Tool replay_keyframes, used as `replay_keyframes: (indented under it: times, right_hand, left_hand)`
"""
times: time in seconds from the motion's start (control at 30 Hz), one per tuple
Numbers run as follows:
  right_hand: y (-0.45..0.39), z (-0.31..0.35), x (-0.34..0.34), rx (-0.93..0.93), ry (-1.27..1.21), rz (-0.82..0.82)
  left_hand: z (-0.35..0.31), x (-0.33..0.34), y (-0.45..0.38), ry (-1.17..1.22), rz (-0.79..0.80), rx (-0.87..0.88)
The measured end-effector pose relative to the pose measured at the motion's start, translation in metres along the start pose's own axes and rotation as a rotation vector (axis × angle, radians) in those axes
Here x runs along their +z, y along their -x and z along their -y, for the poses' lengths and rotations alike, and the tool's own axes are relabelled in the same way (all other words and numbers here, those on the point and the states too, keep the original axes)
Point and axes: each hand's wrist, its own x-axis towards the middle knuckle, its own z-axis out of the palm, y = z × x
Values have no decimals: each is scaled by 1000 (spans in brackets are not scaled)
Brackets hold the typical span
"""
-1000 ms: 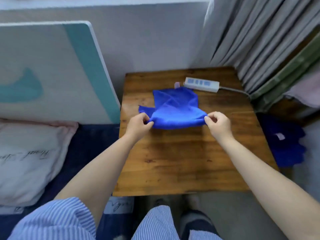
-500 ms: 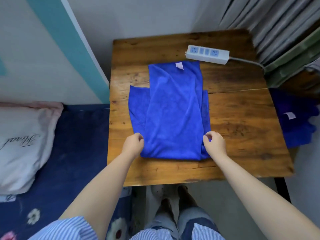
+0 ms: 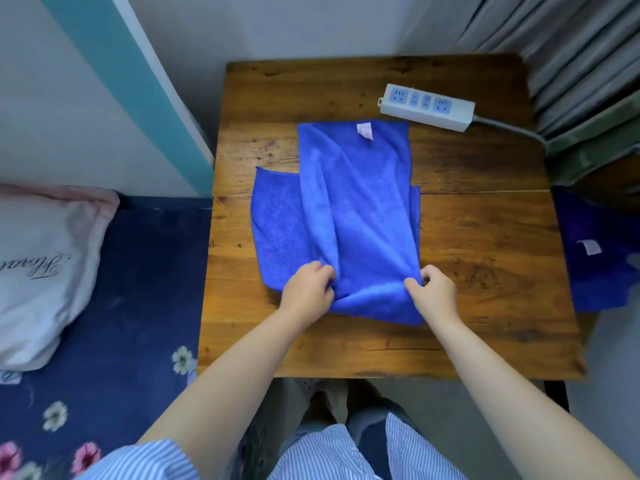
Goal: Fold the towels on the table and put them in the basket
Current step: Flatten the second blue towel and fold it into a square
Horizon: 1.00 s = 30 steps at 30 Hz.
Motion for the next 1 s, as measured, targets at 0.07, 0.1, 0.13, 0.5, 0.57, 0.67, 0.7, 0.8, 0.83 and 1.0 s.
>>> replay_keyframes:
  times: [0.07, 0.1, 0.13, 0.5, 0.57, 0.67, 0.7, 0.8, 0.83, 1.0]
  right_hand:
    - [2, -8, -8, -4, 59, 17]
    - [2, -14, -14, 2, 71, 20]
    - [3, -19, -14, 8, 64, 26]
    - [-1, -41, -27, 5, -148, 30]
    - [-2, -42, -29, 29, -114, 54]
    - [-4, -46, -31, 89, -56, 88]
    - [-5, -46, -32, 102, -41, 96]
    - [-6, -46, -35, 99, -13, 103]
    - [-6, -46, -36, 94, -4, 96]
    - [-9, -45, -45, 99, -13, 6]
  left_hand:
    - [-12, 11, -2, -179, 171, 22]
    - [-22, 18, -5, -212, 248, -10]
    - [-26, 22, -7, -202, 297, -61]
    - [-20, 38, -7, 224, 29, -574]
    - [-22, 39, -5, 149, 52, -529]
    - [-23, 41, 1, 67, 89, -492]
    - [-21, 41, 2, 80, 91, -493]
    - [-21, 35, 5, 224, 26, -522]
    - [-23, 31, 5, 293, -37, -535]
    - [-23, -11, 6, 610, -470, -551]
